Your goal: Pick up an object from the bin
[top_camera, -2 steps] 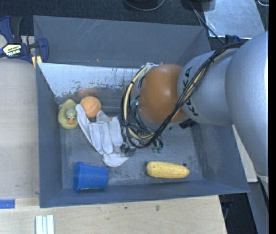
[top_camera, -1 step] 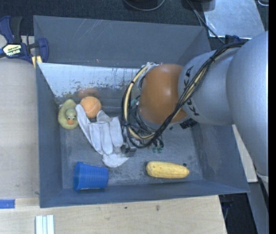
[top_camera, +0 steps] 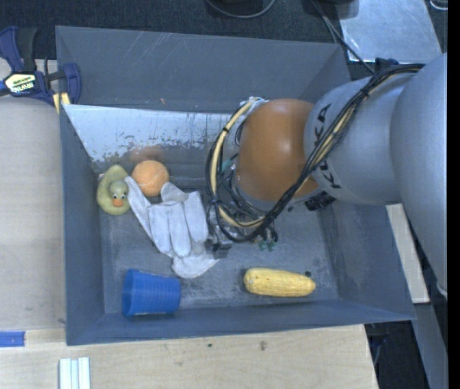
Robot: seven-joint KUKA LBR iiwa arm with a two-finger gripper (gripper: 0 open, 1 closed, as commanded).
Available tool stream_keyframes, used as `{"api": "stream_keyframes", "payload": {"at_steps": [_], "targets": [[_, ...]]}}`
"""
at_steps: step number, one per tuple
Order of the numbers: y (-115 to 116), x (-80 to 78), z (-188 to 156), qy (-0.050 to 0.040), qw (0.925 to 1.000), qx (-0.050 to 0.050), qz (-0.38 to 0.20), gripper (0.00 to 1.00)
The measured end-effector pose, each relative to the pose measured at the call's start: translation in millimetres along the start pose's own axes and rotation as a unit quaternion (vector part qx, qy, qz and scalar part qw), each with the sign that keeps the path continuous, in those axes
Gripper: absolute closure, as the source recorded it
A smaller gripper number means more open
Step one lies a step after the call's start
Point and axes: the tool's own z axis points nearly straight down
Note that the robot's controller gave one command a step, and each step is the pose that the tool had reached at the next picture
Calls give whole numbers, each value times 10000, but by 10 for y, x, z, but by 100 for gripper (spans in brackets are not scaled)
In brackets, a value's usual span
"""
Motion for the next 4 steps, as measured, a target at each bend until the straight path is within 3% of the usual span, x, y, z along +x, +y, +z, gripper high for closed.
{"api": "stream_keyframes", "payload": {"at_steps": [2,4], "targets": [[-2,-27,-301,-51,10000,-3,2,100],[-4,-17,-494,-28,10000,0,3,100]]}}
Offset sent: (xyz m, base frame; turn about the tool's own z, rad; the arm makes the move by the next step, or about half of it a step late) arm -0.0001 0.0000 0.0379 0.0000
